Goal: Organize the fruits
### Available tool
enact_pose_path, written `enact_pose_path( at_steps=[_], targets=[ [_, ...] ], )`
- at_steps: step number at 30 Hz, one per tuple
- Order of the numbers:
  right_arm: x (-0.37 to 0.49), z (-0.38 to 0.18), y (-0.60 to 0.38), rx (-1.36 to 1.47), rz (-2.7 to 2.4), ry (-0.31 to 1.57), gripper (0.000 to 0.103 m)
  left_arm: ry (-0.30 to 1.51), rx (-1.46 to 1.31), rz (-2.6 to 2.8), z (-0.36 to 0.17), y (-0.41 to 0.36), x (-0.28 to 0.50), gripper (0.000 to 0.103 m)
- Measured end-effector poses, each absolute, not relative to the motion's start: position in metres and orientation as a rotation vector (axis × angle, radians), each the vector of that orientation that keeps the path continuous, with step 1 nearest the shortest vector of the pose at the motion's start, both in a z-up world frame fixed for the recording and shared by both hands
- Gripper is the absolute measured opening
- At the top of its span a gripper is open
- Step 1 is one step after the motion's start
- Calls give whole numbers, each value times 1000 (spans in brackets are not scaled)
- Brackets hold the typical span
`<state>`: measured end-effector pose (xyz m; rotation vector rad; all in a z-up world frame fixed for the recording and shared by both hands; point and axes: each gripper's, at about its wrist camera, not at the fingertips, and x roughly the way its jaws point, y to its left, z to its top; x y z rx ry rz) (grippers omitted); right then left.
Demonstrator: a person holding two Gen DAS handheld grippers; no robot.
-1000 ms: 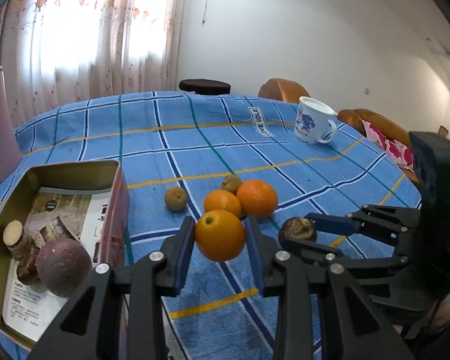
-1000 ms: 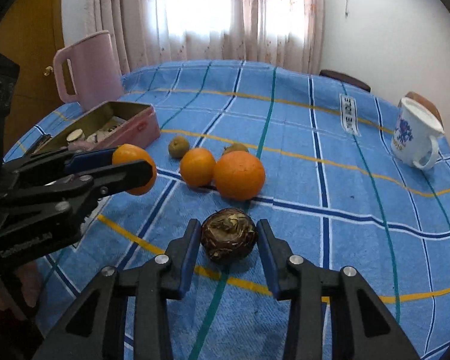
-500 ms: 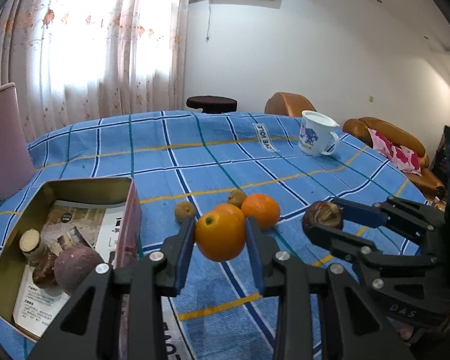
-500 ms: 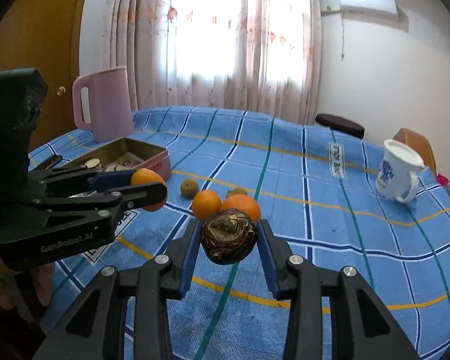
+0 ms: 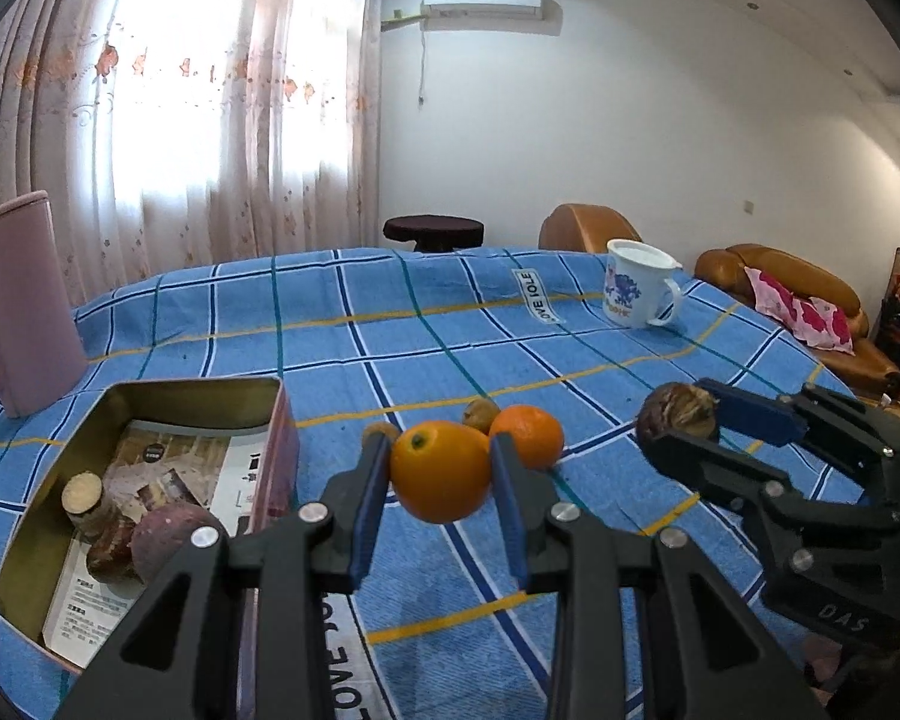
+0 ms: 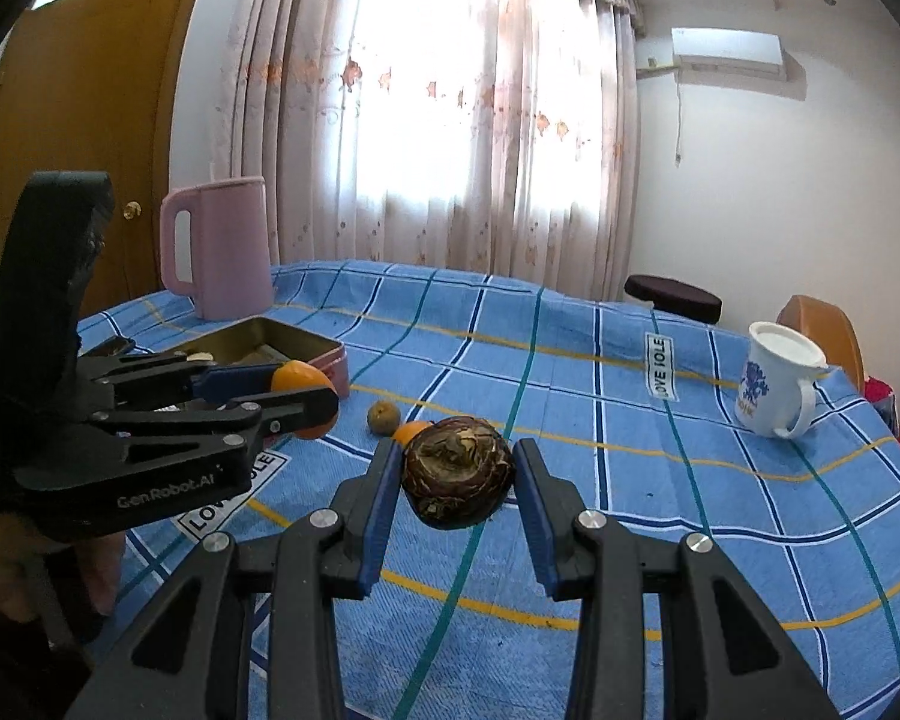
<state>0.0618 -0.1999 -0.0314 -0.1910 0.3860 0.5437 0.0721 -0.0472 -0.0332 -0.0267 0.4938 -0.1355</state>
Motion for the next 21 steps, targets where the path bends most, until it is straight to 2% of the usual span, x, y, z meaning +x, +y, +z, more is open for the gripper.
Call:
enact_pose_path(
  at_steps=[21],
  targets=[
    [41, -24, -212, -160, 543, 250, 40, 419, 8, -98, -28, -53, 57, 35]
  ],
)
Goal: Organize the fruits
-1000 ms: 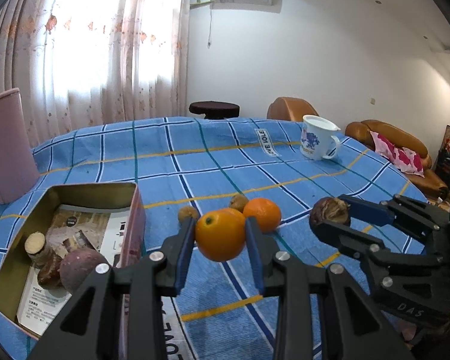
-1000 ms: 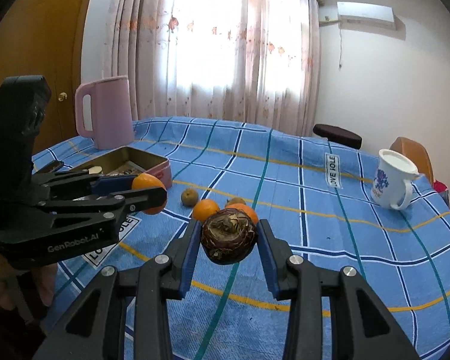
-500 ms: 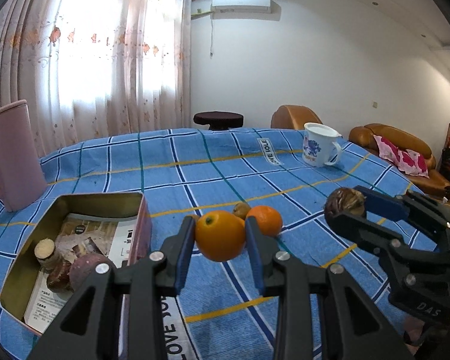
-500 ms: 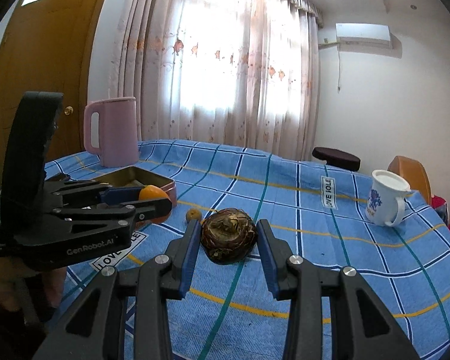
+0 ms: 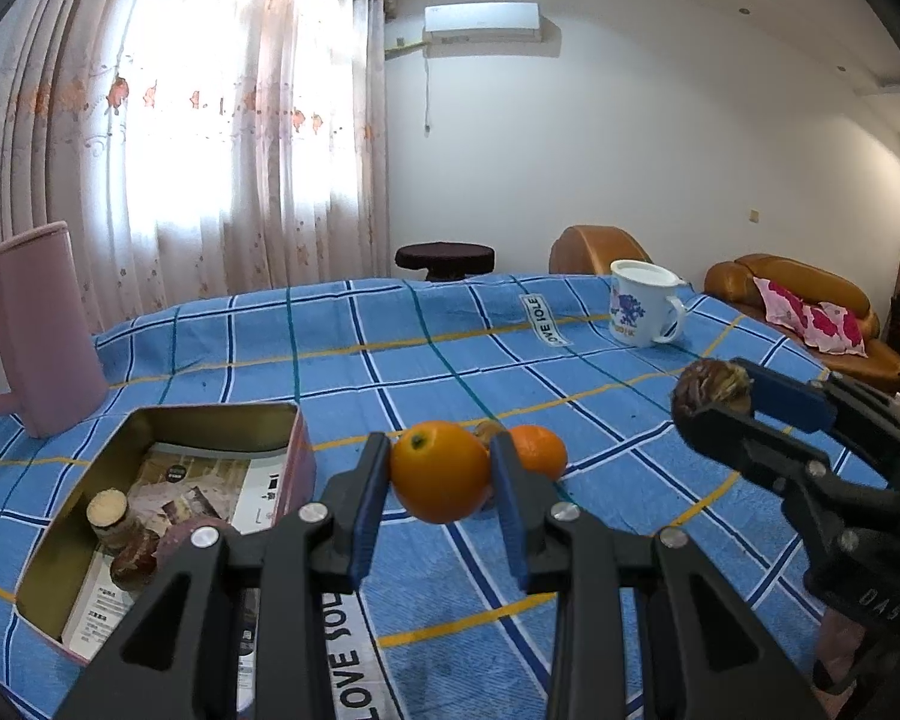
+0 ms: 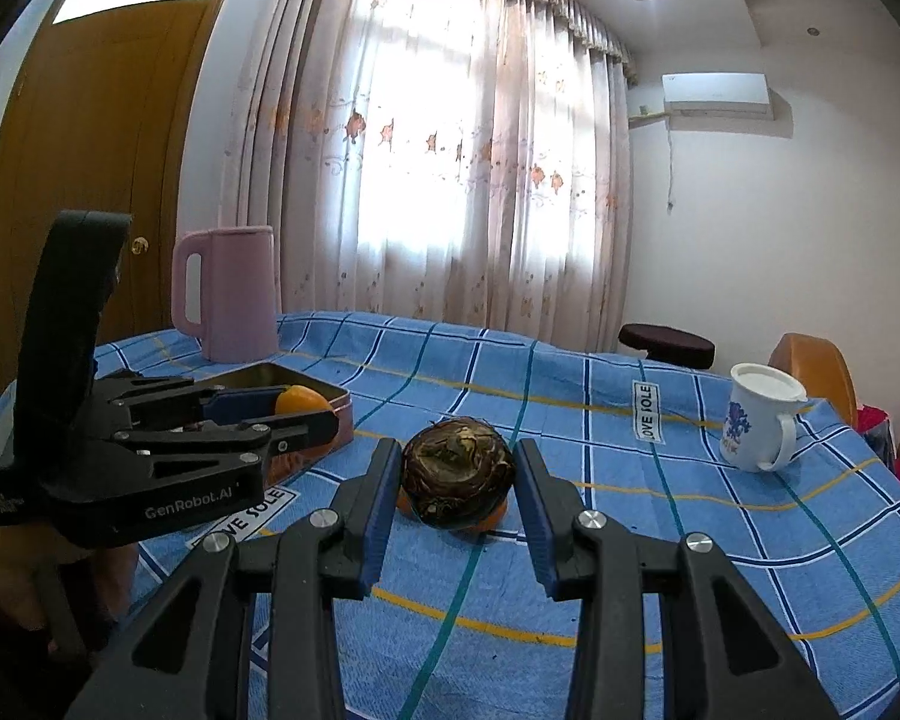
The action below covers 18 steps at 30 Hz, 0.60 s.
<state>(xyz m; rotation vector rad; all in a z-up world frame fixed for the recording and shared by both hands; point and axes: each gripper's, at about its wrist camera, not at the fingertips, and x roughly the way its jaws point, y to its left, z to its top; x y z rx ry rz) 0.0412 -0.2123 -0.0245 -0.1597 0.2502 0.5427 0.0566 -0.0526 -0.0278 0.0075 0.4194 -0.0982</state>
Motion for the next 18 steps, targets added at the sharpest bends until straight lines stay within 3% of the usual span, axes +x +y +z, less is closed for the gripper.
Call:
enact_pose_path(
  at_steps=[18],
  targets=[
    [34, -20, -224, -123, 507, 177, 40, 360, 32, -87, -24, -56, 45, 36]
  ],
)
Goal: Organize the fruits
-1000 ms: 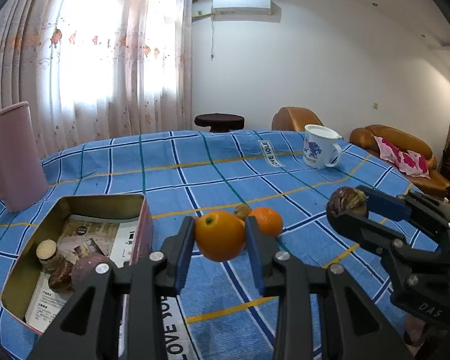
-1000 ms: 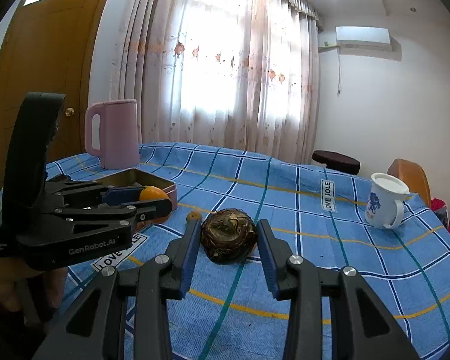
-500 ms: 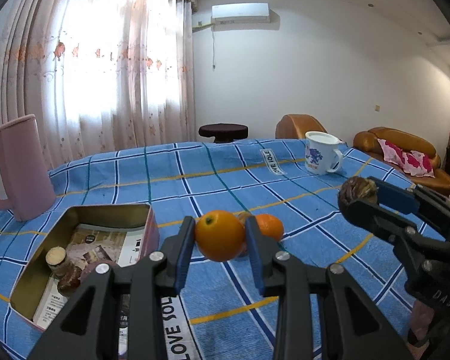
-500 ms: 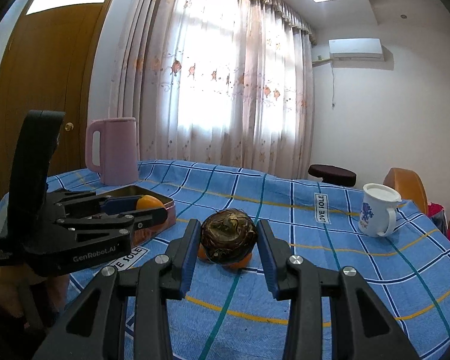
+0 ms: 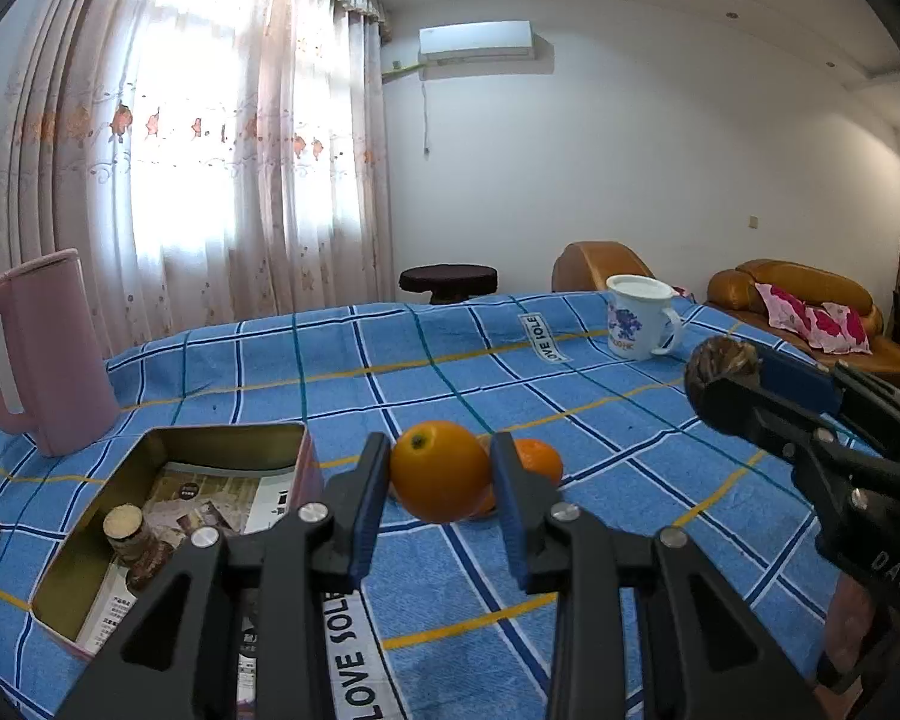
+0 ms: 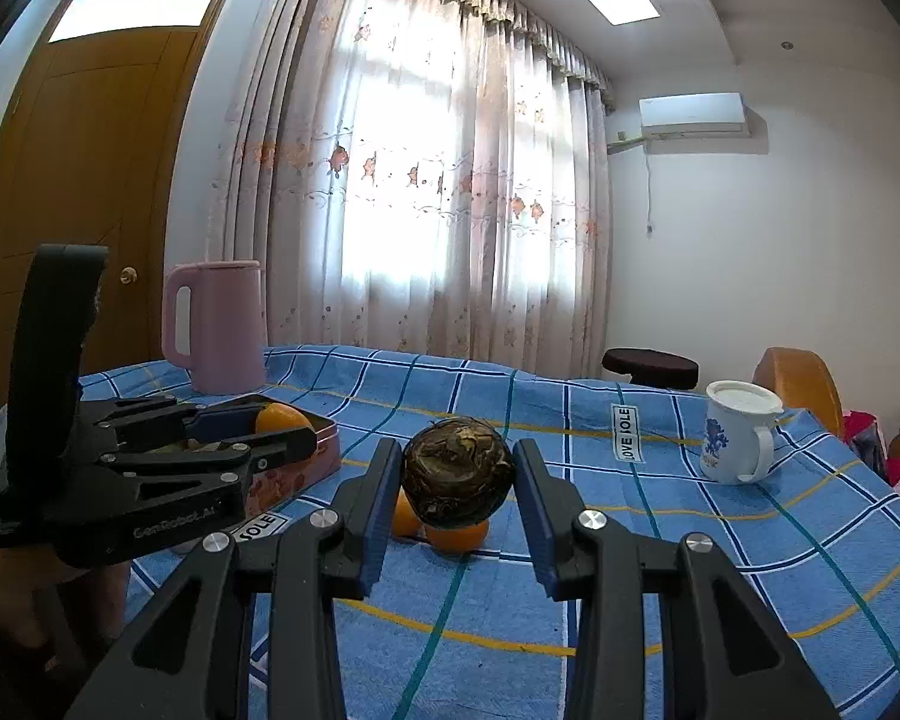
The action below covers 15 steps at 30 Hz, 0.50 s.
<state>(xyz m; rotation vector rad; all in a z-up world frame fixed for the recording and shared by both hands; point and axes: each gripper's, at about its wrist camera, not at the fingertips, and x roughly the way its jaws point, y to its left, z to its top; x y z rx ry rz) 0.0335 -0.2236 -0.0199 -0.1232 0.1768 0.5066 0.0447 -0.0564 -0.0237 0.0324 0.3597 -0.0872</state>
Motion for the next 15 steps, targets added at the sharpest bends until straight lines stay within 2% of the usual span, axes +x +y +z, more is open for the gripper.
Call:
enact_pose_path(
  at_steps=[15],
  targets=[
    [35, -17, -212, -135, 515, 191, 40, 375, 17, -94, -23, -48, 42, 35]
  ],
)
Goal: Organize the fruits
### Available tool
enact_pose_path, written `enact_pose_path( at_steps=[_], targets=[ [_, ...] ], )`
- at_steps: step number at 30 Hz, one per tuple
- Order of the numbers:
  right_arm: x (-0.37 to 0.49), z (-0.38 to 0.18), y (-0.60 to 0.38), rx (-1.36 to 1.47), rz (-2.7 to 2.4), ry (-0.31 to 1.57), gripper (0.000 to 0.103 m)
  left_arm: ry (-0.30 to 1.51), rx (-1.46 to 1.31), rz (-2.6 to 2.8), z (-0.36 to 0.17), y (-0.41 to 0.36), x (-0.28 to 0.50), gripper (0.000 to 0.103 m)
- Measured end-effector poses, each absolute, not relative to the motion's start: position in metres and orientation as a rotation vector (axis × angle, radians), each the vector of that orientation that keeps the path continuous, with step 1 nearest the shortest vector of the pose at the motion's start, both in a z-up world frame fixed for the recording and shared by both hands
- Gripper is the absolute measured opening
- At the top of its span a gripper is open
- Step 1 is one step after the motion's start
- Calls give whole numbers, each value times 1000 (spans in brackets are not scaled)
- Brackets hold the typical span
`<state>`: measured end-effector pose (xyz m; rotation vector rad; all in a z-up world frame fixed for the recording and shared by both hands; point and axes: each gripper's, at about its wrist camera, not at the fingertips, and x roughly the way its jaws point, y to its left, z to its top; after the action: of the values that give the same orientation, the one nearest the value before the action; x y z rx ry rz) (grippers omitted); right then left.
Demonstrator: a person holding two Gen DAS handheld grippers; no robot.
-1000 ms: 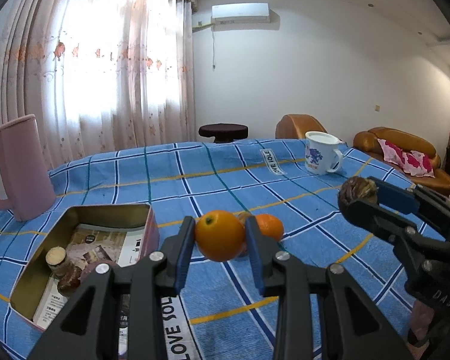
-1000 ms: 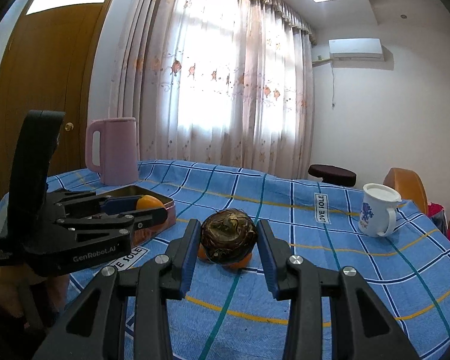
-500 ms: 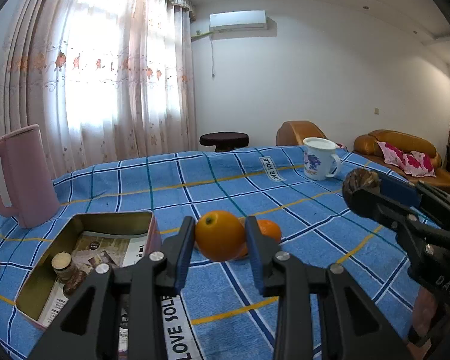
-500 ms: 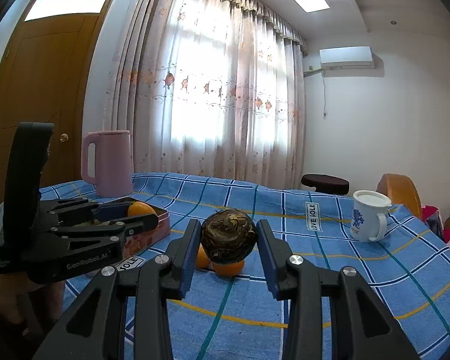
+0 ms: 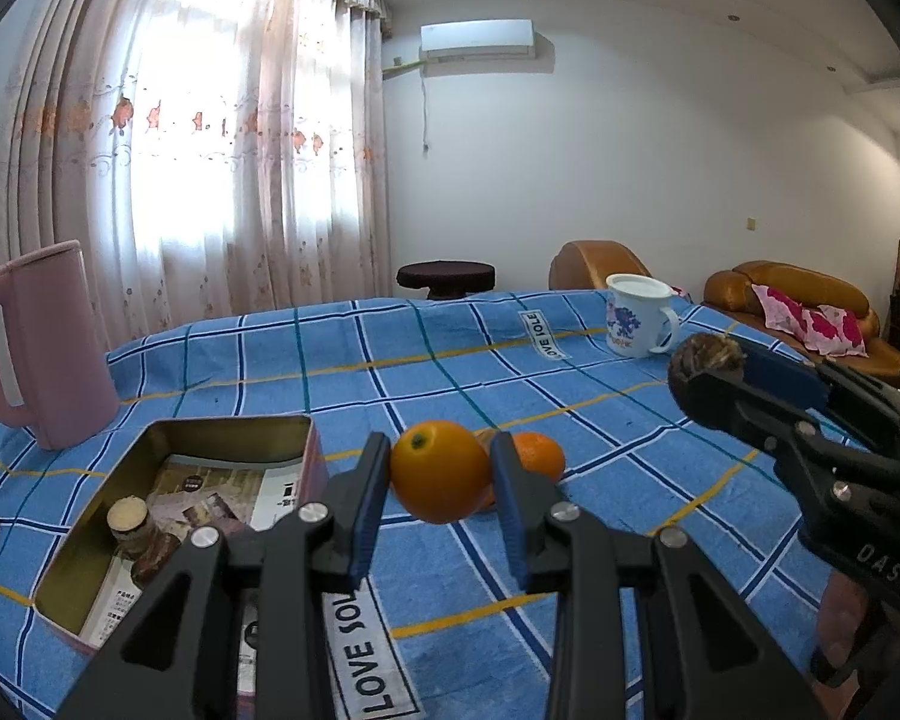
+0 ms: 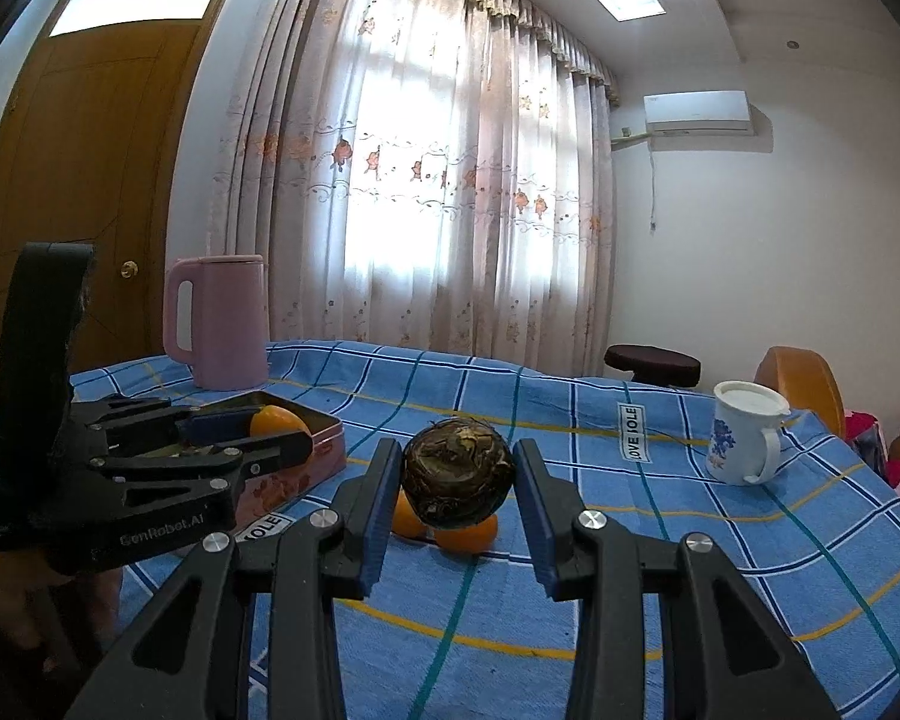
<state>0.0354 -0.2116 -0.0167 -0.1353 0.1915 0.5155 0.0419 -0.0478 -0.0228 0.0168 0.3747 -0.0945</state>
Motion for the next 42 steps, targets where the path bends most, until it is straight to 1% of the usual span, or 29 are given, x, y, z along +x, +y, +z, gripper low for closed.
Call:
enact_pose_path(
  at_steps=[8, 22, 31, 42],
  targets=[
    [45, -7, -187, -143, 578, 208, 40, 394, -27, -47, -22, -18, 43, 35],
    [61, -3, -112, -174, 723, 271, 40, 454, -90, 38, -28, 42, 49, 35],
    [61, -8, -72, -199, 796, 299, 40, 477, -112, 86, -31, 75, 46, 35],
    [73, -28, -32, -223, 864, 411, 40, 548, -128, 109, -38, 103, 51, 35]
  ],
)
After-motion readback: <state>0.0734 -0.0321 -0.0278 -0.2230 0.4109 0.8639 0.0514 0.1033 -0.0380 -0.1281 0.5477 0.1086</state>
